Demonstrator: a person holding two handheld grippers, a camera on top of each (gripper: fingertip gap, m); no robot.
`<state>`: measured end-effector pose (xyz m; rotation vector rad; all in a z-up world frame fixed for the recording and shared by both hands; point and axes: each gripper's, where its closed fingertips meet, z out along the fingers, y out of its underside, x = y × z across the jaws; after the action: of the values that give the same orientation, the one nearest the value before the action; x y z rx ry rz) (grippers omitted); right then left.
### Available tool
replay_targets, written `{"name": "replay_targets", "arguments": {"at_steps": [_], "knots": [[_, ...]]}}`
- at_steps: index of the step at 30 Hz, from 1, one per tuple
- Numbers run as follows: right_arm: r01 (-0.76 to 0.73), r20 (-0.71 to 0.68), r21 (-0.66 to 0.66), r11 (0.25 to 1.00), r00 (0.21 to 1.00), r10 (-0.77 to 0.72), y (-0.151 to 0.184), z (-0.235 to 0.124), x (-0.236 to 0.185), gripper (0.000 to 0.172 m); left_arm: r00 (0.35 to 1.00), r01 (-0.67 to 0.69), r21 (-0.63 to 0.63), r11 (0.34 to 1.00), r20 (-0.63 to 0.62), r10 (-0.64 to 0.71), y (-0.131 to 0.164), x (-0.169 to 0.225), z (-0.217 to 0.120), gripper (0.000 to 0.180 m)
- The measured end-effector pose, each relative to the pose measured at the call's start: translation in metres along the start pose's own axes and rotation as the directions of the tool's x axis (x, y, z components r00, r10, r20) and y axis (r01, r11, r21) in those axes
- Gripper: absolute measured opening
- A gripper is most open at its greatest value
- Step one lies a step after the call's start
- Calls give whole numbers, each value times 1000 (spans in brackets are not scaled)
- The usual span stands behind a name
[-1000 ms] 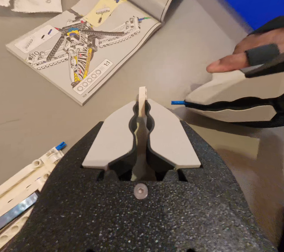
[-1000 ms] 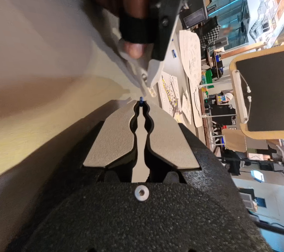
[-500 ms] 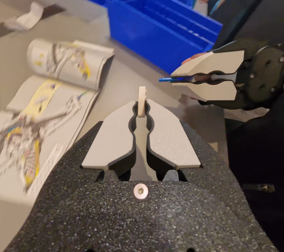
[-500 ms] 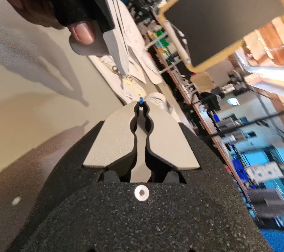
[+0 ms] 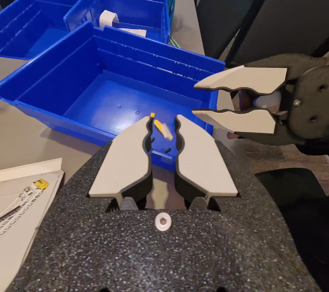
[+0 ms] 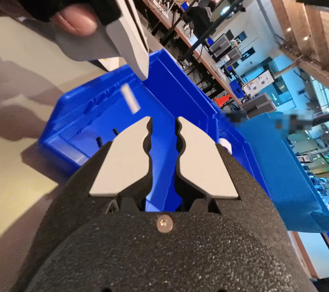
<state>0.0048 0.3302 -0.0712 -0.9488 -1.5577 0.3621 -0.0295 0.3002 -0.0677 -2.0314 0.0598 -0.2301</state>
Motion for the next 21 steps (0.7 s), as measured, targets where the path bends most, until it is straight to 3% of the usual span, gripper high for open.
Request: {"name": "replay_targets", "arguments": {"at_steps": [4, 10, 16, 21], "knots": [[-41, 32, 30, 999, 999, 40, 1, -9, -1, 27, 1000, -6, 53, 999, 23, 5, 2, 3, -19, 33], [-96, 219, 151, 984, 974, 61, -37, -39, -44, 25, 991, -75, 184, 980, 127, 52, 23, 1, -109, 39], [-159, 523, 259, 953, 852, 0, -96, -63, -136, 19, 933, -152, 170, 974, 350, 85, 89, -13, -216, 41], [-179, 745, 267, 947, 662, -85, -131, -60, -224, 19, 801, 13, -8, 1000, 598, -5, 170, -22, -315, 52]]}}
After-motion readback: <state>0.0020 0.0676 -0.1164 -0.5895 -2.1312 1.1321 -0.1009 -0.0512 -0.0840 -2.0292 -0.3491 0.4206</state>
